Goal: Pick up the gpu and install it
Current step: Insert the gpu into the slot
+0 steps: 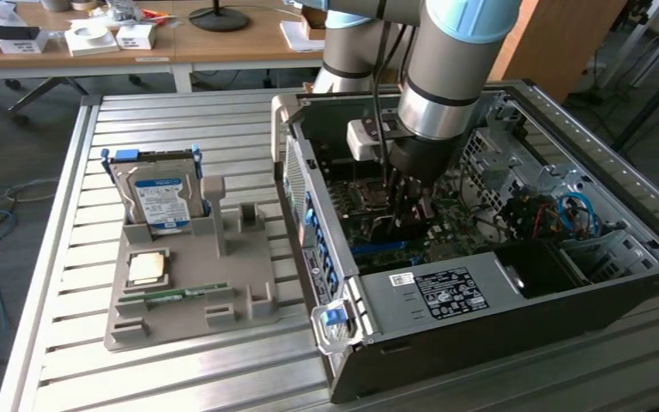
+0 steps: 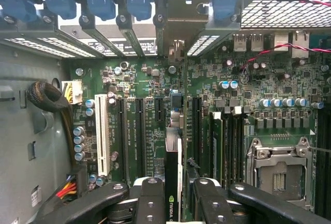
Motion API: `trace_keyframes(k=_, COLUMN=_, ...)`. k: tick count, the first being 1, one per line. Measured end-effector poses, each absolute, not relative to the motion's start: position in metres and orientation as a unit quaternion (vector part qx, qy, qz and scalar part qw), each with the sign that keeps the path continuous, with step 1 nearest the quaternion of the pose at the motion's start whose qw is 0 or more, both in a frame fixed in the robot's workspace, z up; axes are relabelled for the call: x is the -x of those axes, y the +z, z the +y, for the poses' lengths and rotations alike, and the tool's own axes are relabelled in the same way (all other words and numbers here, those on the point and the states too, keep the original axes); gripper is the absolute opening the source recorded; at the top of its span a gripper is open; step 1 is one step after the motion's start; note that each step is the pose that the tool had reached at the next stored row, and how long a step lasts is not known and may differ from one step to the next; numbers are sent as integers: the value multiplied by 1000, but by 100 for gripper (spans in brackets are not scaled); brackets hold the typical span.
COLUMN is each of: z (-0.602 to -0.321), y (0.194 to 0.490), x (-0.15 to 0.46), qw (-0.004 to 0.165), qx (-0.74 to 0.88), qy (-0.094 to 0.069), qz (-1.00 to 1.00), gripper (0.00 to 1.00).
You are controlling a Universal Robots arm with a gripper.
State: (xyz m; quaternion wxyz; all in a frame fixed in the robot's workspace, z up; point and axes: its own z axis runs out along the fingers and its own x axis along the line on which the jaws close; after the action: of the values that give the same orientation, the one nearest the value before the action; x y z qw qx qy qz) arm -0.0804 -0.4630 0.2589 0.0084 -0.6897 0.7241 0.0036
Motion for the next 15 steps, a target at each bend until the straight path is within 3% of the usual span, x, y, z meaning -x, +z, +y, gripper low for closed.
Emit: trace_keyframes(k=15, z=-463, y=256, x=80, qw=9, qx=689, qy=3, qz=724, gripper=26)
